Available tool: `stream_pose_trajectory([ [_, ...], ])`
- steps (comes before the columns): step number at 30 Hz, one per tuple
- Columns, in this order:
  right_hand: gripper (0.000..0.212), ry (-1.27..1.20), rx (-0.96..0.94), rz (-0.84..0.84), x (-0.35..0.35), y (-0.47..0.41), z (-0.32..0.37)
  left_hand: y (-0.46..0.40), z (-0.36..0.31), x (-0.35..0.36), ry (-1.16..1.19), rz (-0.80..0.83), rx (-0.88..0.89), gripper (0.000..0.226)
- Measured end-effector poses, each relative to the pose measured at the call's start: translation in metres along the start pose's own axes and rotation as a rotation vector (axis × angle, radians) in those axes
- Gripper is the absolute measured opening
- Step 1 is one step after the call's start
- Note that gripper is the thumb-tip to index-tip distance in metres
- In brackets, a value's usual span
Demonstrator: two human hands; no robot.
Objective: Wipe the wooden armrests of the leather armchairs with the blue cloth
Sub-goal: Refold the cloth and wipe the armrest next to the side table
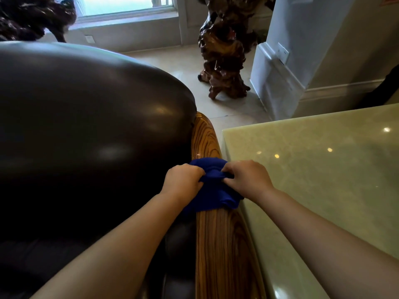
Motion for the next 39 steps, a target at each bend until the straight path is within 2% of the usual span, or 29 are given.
stream_pose_trajectory([
  [3,0.017,-0.038,-0.025,0.117,-0.012,0.006,0.009,0.012,0.007,-0.012,0.203,0.076,-0.012,0.024],
  [7,0.010,-0.246,-0.062,0.227,-0.040,0.018,0.026,0.032,0.012,-0.041,0.491,0.180,-0.016,0.014],
  [11,0.014,-0.317,-0.159,0.350,-0.087,0.045,0.066,0.069,0.006,-0.094,0.534,0.230,0.026,0.012],
  [14,0.015,-0.324,-0.219,0.391,-0.138,0.066,0.105,0.106,0.006,-0.150,0.542,0.203,0.022,0.017],
  [18,0.014,-0.215,-0.307,0.399,-0.208,0.093,0.175,0.168,0.006,-0.233,0.451,0.148,0.004,0.010],
  [24,0.013,-0.126,-0.510,0.368,-0.298,0.149,0.324,0.310,0.026,-0.357,0.334,-0.037,-0.118,0.012],
  [29,0.013,0.043,-0.715,0.280,-0.329,0.199,0.464,0.449,0.055,-0.414,0.325,-0.168,-0.238,0.014],
  [33,0.013,0.093,-0.888,0.256,-0.318,0.243,0.571,0.564,0.085,-0.433,0.338,-0.243,-0.342,0.016],
  [39,0.015,0.123,-1.079,0.348,-0.245,0.319,0.727,0.745,0.138,-0.405,0.373,-0.314,-0.515,0.014],
])
Point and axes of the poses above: each hand's wrist, its own y-axis away from the middle knuckle, its own x-axis out of the palm, z = x × y, the point moved 9 cm from there along -y, towards the middle knuckle, and after that the axes turned 14 degrees about z, right-handed, at the moved point
